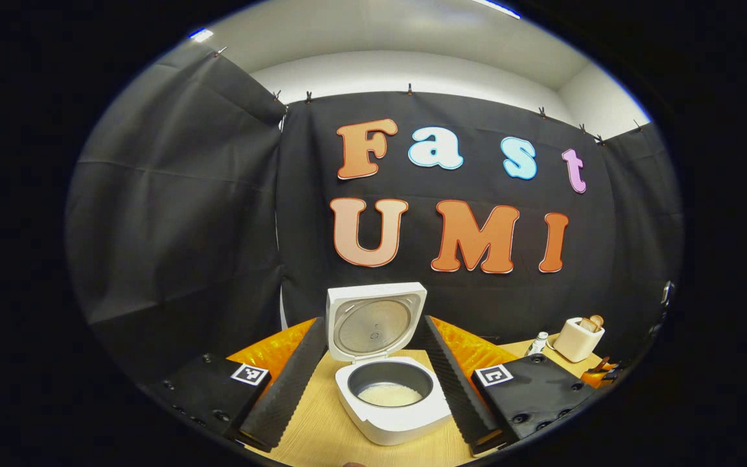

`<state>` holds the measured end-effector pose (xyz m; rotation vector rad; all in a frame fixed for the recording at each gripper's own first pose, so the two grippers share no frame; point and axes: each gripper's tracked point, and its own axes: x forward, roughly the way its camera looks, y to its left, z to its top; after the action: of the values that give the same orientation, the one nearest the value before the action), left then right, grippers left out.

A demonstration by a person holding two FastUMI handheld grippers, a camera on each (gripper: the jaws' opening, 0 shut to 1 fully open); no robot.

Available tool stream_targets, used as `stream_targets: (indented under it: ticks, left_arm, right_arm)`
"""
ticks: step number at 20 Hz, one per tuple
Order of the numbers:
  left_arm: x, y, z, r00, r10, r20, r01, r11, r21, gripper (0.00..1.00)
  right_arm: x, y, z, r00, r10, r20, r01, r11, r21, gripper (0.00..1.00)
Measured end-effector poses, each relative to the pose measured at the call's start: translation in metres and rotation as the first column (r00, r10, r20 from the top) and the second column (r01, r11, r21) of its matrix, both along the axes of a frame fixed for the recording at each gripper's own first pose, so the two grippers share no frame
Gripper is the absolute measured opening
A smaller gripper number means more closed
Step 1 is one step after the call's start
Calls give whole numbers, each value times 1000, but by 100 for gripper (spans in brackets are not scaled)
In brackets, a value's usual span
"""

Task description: Close the left gripper, press the button to open the rice cooker; take a wooden spoon from the chopstick holder with the right hand, scoop a spoonful of rice and pour it into the rice cooker, then put the wooden spoon back into the chopstick holder.

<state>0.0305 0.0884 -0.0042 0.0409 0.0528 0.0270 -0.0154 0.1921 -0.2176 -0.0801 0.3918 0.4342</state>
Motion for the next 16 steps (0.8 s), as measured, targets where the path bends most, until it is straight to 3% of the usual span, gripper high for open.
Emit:
stream_targets:
  ticks: [5,13,16]
  left_arm:
    - [1,12,-3,1000,7,-13,-7,1000,-2,97]
    - [9,9,-11,1000,-4,-26,4,1000,-13,100]
    - [8,11,-18,999,-7,-44,5,1000,-27,100]
  right_arm:
    - [-8,1,-39,1000,15,-22,-18,990,-138,2]
    - [-25,-4,-80,996,20,-91,-39,977,-212,2]
    - [-28,-1,-84,996,7,-94,-24,983,-183,2]
